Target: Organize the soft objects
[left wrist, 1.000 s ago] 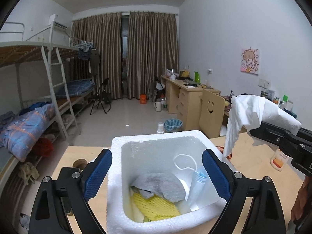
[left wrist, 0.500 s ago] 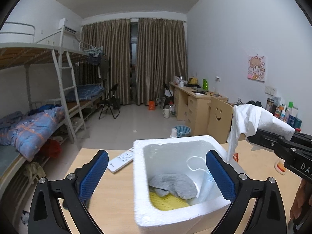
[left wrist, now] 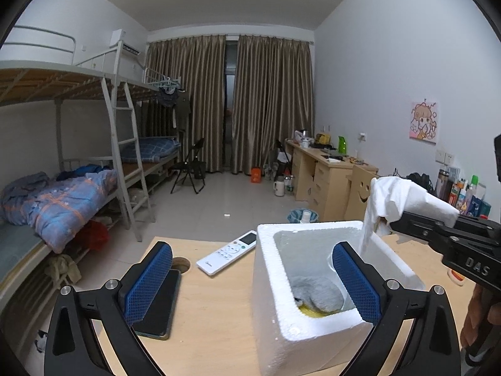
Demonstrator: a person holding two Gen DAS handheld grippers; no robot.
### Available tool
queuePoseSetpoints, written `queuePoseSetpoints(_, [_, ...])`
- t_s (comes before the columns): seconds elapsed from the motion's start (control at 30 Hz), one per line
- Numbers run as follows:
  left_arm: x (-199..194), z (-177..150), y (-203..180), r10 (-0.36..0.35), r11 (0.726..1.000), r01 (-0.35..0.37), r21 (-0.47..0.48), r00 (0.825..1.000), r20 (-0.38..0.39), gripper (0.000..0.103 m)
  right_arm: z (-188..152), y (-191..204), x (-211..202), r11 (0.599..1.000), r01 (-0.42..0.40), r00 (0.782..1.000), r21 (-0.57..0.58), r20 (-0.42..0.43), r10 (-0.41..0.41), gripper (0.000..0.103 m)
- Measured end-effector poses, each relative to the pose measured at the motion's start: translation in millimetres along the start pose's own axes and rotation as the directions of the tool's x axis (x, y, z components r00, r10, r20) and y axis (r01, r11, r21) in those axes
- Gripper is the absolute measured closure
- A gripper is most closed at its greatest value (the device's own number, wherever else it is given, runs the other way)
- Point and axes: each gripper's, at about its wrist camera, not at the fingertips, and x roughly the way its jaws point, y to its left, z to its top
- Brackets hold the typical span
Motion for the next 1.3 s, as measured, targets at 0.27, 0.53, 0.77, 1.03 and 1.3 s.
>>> queuePoseSetpoints(0.27, [-2.8,-3.4,13.1,0.0,1.0,0.0,-0.016,1.0,0.006,0.001,-3.0,3.8,19.8,1.0,0.022,0.999,-0.018,-0.04,-0.022,0.093])
queuePoseSetpoints(0.53, [-3.2,-2.9,14.6,0.0,1.0,0.0,-0.012,1.0,0.005,0.001,-5.1,-0.1,35.4,0.999,0.028,0.996,0.019,-0.08,-0.026,0.089])
queuePoseSetpoints(0.77, [-3.4,-1.7,17.2,-0.002,1.0,0.002,-0.018,1.0,0.004,0.001,-4.1,4.3,34.4,0.998,0.062,0.995,0.006,-0.081,-0.062,0.026])
queuePoseSetpoints(1.03, [-3.6,-1.0,15.4,-0.001,1.0,0.001,-0.011,1.0,0.004,0.001,-4.2,-0.2,24.6,0.995,0.095,0.993,0.012,-0.066,-0.094,0.001])
queuePoseSetpoints(1.3, [-5.1,-1.1,10.2,-0.002,1.0,0.002,-0.008,1.0,0.002,0.001,-5.4,1.3,19.1,0.995,0.097,0.993,-0.007,-0.065,-0.098,0.0])
